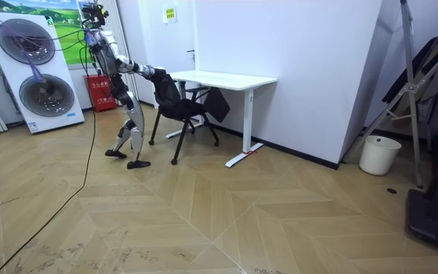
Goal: Push chair
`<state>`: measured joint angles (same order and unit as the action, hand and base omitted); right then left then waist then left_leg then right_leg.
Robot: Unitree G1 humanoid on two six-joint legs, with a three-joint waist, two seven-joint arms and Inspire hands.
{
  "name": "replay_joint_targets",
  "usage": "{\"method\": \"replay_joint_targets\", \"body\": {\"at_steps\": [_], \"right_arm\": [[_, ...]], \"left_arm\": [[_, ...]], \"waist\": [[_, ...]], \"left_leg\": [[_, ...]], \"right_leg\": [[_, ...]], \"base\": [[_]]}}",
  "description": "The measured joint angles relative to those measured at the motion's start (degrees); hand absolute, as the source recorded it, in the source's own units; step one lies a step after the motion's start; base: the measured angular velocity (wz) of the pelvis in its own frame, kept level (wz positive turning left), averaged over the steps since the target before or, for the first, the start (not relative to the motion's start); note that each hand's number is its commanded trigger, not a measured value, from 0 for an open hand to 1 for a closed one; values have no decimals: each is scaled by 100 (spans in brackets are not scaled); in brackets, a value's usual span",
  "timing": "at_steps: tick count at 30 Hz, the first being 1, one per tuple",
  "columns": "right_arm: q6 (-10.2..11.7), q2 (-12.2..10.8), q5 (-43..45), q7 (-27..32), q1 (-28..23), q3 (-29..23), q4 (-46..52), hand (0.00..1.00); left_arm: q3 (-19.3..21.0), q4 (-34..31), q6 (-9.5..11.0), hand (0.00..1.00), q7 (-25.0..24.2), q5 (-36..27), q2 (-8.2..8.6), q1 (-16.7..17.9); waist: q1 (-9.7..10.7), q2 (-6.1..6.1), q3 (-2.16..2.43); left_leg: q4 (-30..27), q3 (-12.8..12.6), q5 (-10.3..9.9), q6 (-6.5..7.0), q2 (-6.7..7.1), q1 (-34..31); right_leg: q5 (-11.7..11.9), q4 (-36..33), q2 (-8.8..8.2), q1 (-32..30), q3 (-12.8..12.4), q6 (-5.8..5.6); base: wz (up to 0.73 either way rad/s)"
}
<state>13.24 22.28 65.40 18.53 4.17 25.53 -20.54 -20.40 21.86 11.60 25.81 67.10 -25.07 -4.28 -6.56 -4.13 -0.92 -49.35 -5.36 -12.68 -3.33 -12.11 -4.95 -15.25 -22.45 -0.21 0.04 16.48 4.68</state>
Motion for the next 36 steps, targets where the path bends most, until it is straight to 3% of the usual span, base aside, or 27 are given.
{"method": "replay_joint_targets", "body": {"at_steps": [2, 3, 4, 5, 6, 7, 8, 10, 16, 19, 21, 23, 25, 26, 27, 28, 29, 30, 31, 32, 33, 34, 35, 36], "right_arm": [[1, 46, -17, 13, 20, 9, -52, 100], [1, 56, -16, 17, 19, 9, -52, 100], [2, 69, -12, 27, 0, 10, -34, 100], [-6, 80, -2, 35, -70, -9, 27, 100], [-8, 102, 6, 43, -112, -27, 70, 100], [-9, 128, 15, 58, -224, -29, 136, 100], [-9, 160, 14, 125, -321, -59, 208, 100], [-11, 229, 13, 148, -370, -62, 330, 100], [-27, 302, 1, 217, -502, -167, 473, 100], [-51, 355, -6, 211, -665, -194, 640, 100], [-72, 396, -16, 191, -669, -193, 673, 100], [-86, 321, -45, 113, -629, -174, 589, 100], [-95, 235, -35, 65, -638, -189, 535, 100], [-123, 165, -29, 59, -646, -186, 495, 100], [-135, 119, -26, 63, -648, -186, 470, 100], [-137, 11, -9, 87, -638, -185, 395, 100], [-162, -85, 23, 100, -575, -151, 361, 100], [-189, -107, 42, 112, -518, -121, 366, 100], [-209, -87, 62, 174, -404, -92, 394, 100], [-244, -55, 62, 208, -399, -93, 391, 100], [-241, -42, 59, 203, -420, -87, 391, 100], [-249, -54, 58, 202, -564, -94, 418, 100], [-277, -61, 50, 184, -663, -104, 463, 100], [-274, -37, 44, 153, -680, -104, 485, 100]], "left_arm": [[-30, 38, -12, 100, 35, 5, 64, -2], [-29, 44, -14, 100, 50, 6, 83, 0], [-29, 44, -19, 100, 72, 17, 96, 6], [-29, 29, -18, 100, 86, 52, 110, 24], [-29, 16, -17, 100, 87, 65, 122, 31], [-29, -25, -12, 100, 88, 79, 161, 118], [-29, -67, -5, 100, 89, 105, 160, 146], [-29, -142, -2, 100, 88, 111, 155, 148], [5, -404, -4, 100, -62, 130, 171, 207], [19, -521, 22, 100, -174, 141, 172, 268], [64, -505, 102, 100, -196, 142, 176, 244], [97, -376, 190, 100, -197, 141, 180, 196], [97, -245, 239, 100, -204, 153, 189, 104], [110, -192, 246, 100, -206, 220, 194, 71], [116, -173, 246, 100, -201, 226, 190, 62], [122, -158, 246, 100, -160, 226, 168, 57], [174, -141, 250, 100, -105, 225, 116, 53], [217, -135, 250, 100, -90, 225, 102, 53], [289, -117, 250, 100, -27, 222, 117, 3], [290, -16, 242, 100, -36, 225, 201, -92], [289, 9, 244, 100, -45, 227, 223, -104], [252, 17, 272, 100, -54, 237, 217, -76], [221, 14, 305, 100, -43, 270, 216, -58], [224, 14, 305, 100, -34, 300, 219, -44]], "waist": [[-4, -52, -2], [-17, -40, -1], [-3, -26, 6], [32, 3, 24], [37, 21, 18], [32, 34, 102], [77, 34, 124], [140, -13, 107], [177, -163, 84], [22, -248, 64], [-22, -238, 46], [-24, -202, 35], [-1, -143, 10], [4, -41, -24], [15, -7, -22], [53, 33, -20], [79, 9, 3], [98, -12, 25], [239, -84, 52], [316, -69, 73], [314, -86, 59], [313, -125, 57], [286, -133, 35], [262, -128, 33]], "left_leg": [[309, 112, -270, -24, 317, -554], [514, 70, -276, -18, 352, -697], [1125, -19, -242, -23, 426, -918], [1810, -98, -97, 4, 485, -1056], [2095, -119, 105, 83, 517, -1103], [2322, -131, 459, 183, 584, -1083], [2497, -136, 627, 293, 728, -968], [2672, -161, 786, 369, 892, -871], [2840, -245, 751, 466, 1087, -732], [2742, -362, 575, 508, 1132, -712], [2593, -367, 452, 534, 1155, -724], [2438, -209, 384, 550, 1187, -720], [2368, 25, 354, 552, 1187, -722], [2374, 271, 355, 551, 1192, -733], [2382, 457, 357, 549, 1196, -747], [2453, 903, 380, 526, 1245, -738], [2694, 1285, 525, 502, 1401, -747], [2844, 1473, 640, 470, 1507, -784], [3004, 1779, 859, 424, 1768, -887], [2970, 1715, 931, 439, 1731, -909], [2917, 1409, 906, 474, 1617, -883], [2757, 879, 780, 516, 1358, -759], [2729, 660, 753, 470, 1268, -715], [2757, 648, 743, 471, 1281, -699]], "right_leg": [[-47, 25, -78, 64, 16, 22], [-47, 72, -73, 96, 36, 22], [-61, 132, -64, 121, 49, 8], [-87, 180, -52, 167, 78, -20], [-114, 182, -54, 204, 82, -42], [-173, 181, -74, 221, 59, -117], [-211, 192, -149, 273, 82, -187], [-245, 227, -234, 320, 86, -260], [-331, 331, -430, 443, 88, -393], [-522, -40, -594, 376, 60, -421], [-593, -510, -690, 243, 177, -492], [-504, -1397, -892, -29, 542, -549], [-268, -1737, -854, -132, 536, -504], [-81, -1805, -718, -196, 412, -478], [27, -1829, -630, -245, 339, -467], [-40, -1550, -371, -334, 20, -419], [-235, -691, -78, -309, -480, -269], [-226, -186, 44, -260, -633, -281], [271, 362, 87, -238, -713, -237], [243, 482, -66, -209, -347, -214], [209, 501, -120, -167, -159, -205], [164, 553, -141, -13, 56, -206], [132, 569, -142, 79, 115, -207], [122, 567, -140, 104, 118, -217]], "base": [[-12], [-12], [0], [0], [-4], [3], [6], [12], [3], [-8], [-14], [-3], [19], [19], [16], [10], [13], [37], [75], [76], [63], [35], [26], [0]]}}
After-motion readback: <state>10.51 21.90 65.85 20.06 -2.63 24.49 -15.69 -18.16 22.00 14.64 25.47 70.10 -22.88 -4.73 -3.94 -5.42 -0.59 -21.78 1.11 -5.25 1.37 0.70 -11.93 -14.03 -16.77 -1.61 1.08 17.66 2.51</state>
